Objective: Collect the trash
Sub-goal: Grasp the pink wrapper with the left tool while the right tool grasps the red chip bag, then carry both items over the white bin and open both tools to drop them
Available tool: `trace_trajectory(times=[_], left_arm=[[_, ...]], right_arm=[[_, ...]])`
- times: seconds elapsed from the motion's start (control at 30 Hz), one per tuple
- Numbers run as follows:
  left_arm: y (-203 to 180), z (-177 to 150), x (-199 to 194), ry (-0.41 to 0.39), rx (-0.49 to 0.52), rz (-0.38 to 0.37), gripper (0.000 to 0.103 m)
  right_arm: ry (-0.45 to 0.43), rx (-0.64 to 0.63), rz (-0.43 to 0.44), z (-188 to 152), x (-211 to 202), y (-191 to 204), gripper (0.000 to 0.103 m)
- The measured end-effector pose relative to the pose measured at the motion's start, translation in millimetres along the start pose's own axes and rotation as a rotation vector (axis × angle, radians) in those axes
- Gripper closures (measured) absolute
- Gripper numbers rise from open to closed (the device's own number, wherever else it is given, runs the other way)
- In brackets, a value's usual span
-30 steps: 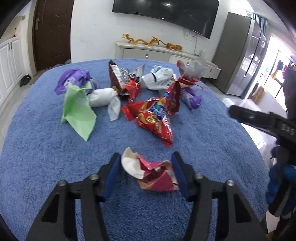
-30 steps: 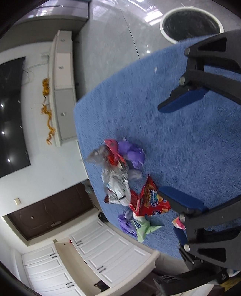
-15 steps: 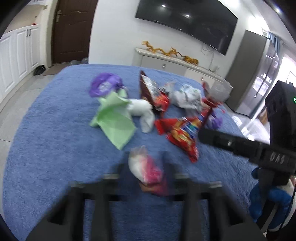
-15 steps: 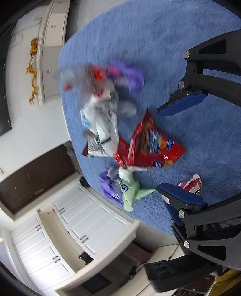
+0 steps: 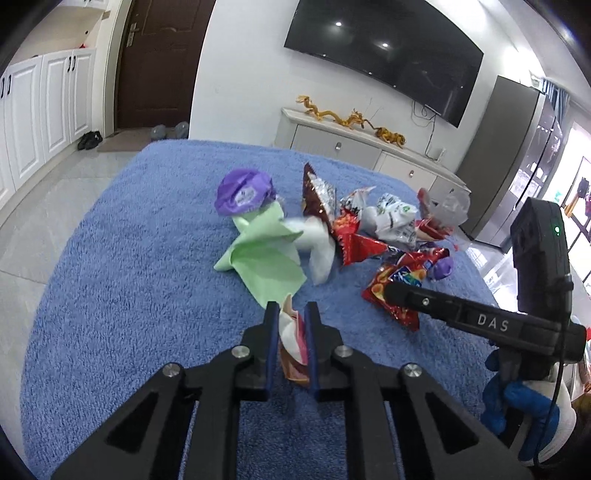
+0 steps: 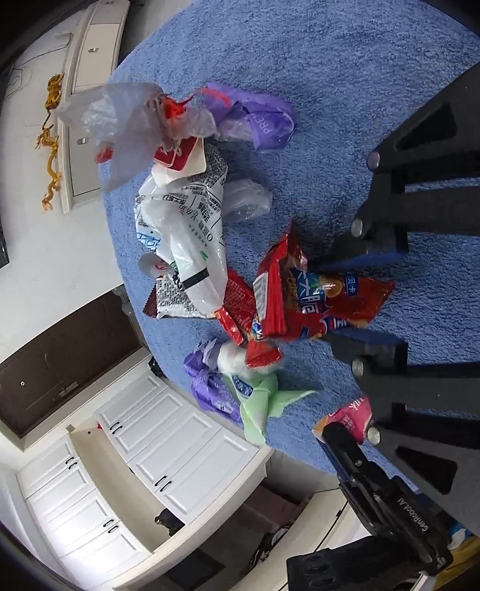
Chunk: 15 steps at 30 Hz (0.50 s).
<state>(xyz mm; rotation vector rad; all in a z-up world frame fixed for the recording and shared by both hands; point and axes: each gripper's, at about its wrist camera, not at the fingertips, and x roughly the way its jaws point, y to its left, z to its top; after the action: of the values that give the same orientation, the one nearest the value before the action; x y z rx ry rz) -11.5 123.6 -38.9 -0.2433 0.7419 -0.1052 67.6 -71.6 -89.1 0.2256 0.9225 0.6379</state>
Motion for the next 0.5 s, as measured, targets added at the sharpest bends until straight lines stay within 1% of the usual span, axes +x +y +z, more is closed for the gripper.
trace_trajectory(times=[0.27, 0.37, 0.5], left_arm=[[-15.3, 8.5, -26.3, -0.042, 0.02, -0.008, 0.096], [-28.6, 14.6, -35.1, -0.053, 0.032, -0.024, 0.097], [-59.0, 26.4, -43.0, -0.069, 0.071, -0.068, 0.097]], right_arm=[[-0.068, -0.014, 0.035, -7.3, -44.4, 3.5, 0.084], [-0.113, 0.005, 0.033, -10.9, -67.7, -3.9, 0.084], [-0.184, 0.053, 0.01, -19.1, -104.9, -25.1, 0.084]])
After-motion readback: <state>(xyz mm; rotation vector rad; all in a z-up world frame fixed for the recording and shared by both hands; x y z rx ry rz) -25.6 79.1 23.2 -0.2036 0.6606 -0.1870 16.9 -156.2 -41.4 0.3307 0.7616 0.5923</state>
